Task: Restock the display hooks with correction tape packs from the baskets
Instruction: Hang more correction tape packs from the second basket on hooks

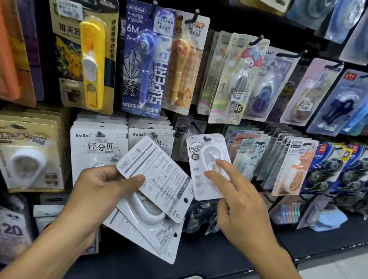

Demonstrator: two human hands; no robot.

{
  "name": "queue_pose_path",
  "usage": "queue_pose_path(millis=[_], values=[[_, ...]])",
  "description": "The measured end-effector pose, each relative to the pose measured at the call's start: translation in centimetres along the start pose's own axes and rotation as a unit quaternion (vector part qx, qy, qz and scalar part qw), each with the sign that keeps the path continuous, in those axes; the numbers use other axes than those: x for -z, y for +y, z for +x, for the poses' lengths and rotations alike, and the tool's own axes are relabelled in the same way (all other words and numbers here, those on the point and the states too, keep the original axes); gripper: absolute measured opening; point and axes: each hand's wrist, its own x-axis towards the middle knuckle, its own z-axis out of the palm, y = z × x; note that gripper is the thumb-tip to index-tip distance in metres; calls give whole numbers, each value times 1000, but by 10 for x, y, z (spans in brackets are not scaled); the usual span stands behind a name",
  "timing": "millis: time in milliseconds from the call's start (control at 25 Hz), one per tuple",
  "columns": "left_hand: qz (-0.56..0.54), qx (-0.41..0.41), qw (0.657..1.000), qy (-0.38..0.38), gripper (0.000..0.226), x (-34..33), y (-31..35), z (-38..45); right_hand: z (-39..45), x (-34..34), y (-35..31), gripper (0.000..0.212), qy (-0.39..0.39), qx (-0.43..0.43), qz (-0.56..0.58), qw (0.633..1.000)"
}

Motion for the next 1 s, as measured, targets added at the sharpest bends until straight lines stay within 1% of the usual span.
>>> queue_pose_path(millis=[40,80,120,160,200,240,280,320,360,400,480,520,560,600,640,680,720,760,800,840,880,920,960,1000], values=[[11,-6,1000,-8,23,1,0,-1,0,-2,0,66,-47,-35,-8,998],[30,-14,999,-22,24,2,1,-1,1,-2,-2,65,-63,-73,5,995],[56,-20,997,-47,24,2,2,-2,2,-1,-5,58,-58,-110,57,991],[78,-22,994,-79,22,3,3,-3,3,3,-8,51,-65,-151,154,974],[90,-20,990,-111,20,2,4,-5,6,8,-13,48,-108,-189,285,934],[94,-17,987,-132,18,1,5,-7,7,10,-16,47,-171,-210,415,868],[96,-16,986,-139,18,1,4,-7,6,9,-18,41,-229,-217,495,810],[101,-17,985,-137,18,0,4,-7,5,8,-21,33,-253,-209,530,782],[114,-18,985,-130,18,-2,3,-7,5,8,-22,25,-239,-204,522,793],[134,-18,984,-119,17,-2,2,-6,5,10,-19,22,-199,-192,479,833],[170,-15,980,-102,21,-4,0,-6,8,14,-7,29,-125,-144,322,927],[175,-18,979,-104,23,-5,0,-6,9,16,-3,34,-101,-118,244,957],[175,-27,978,-108,25,-6,0,-8,10,18,-2,35,-78,-98,192,973],[171,-42,978,-110,26,-7,1,-8,10,18,-3,35,-48,-85,161,982],[162,-66,979,-107,26,-9,0,-9,10,15,-5,34,-8,-84,142,986],[150,-102,979,-94,24,-12,-1,-10,10,12,-11,29,41,-111,148,982],[147,-145,976,-74,21,-14,-2,-12,10,12,-18,25,83,-174,185,963],[165,-190,967,-48,18,-15,-3,-14,14,17,-27,26,85,-280,280,914],[210,-242,947,-27,15,-17,-6,-15,18,21,-35,33,42,-379,431,818],[272,-301,914,-14,13,-18,-8,-17,20,22,-39,45,-45,-437,576,690],[329,-353,876,-13,11,-19,-10,-20,19,24,-43,60,-127,-443,656,598],[361,-389,847,-22,7,-20,-13,-22,17,23,-44,67,-176,-424,690,560],[375,-403,834,-36,8,-20,-14,-25,15,23,-46,61,-186,-408,691,567],[376,-404,833,-49,10,-20,-16,-26,13,21,-45,48,-167,-403,680,589]])
